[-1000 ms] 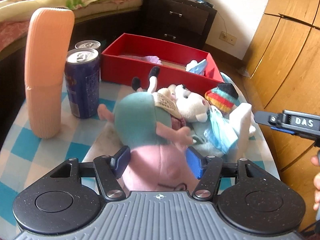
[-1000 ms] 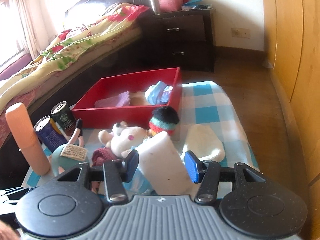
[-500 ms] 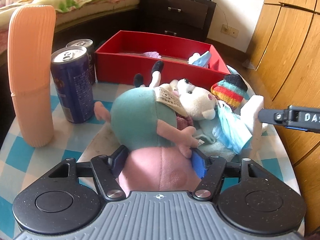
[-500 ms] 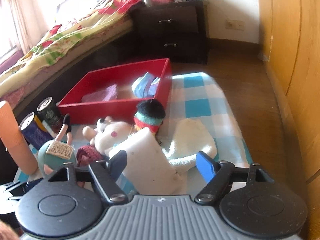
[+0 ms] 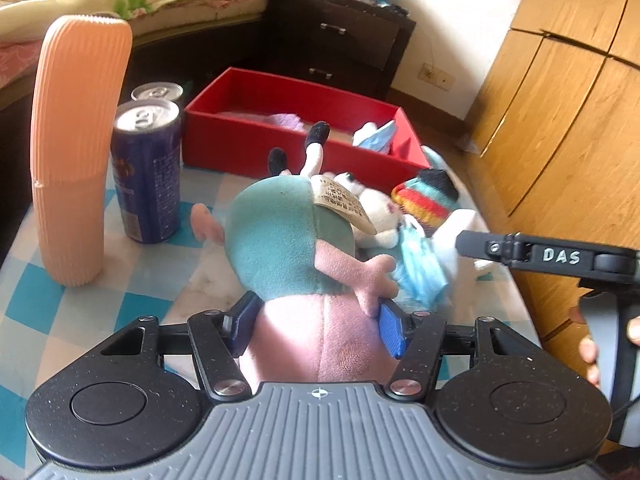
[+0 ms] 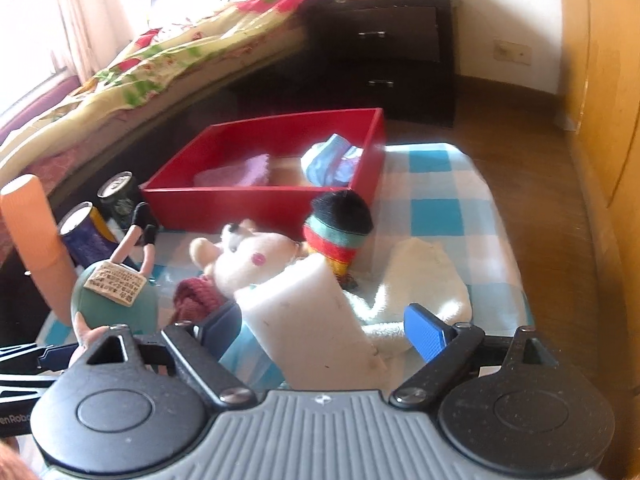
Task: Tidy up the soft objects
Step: 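Grasp the white foam block with the right tool while the left tool lifts the pig plush, then carry the pig plush in the left tool into the red box while the right tool carries the foam block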
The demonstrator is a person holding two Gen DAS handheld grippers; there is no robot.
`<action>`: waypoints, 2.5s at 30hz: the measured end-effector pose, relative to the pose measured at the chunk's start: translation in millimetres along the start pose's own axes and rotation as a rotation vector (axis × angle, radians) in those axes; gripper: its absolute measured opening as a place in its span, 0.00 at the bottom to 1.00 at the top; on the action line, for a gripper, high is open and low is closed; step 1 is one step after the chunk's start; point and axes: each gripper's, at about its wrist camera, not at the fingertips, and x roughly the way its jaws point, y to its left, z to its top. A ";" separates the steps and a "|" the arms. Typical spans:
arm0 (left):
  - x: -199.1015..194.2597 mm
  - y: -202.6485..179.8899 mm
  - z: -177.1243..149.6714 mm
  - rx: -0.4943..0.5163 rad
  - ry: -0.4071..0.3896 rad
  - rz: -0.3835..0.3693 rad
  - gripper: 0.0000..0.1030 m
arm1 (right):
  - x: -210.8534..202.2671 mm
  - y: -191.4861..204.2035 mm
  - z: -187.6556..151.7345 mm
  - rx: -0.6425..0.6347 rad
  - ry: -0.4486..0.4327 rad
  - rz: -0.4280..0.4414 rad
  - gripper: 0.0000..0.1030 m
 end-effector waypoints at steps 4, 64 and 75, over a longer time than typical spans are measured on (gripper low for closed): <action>-3.8 -2.0 2.7 0.002 -0.003 -0.023 0.59 | 6.6 -2.3 -2.3 -0.028 0.026 0.004 0.67; -62.5 -17.2 11.1 0.048 -0.175 -0.038 0.60 | -81.9 18.3 -15.5 0.096 -0.107 0.136 0.44; -79.7 -32.8 30.1 0.072 -0.280 -0.046 0.60 | -100.3 36.9 -1.3 0.067 -0.216 0.160 0.44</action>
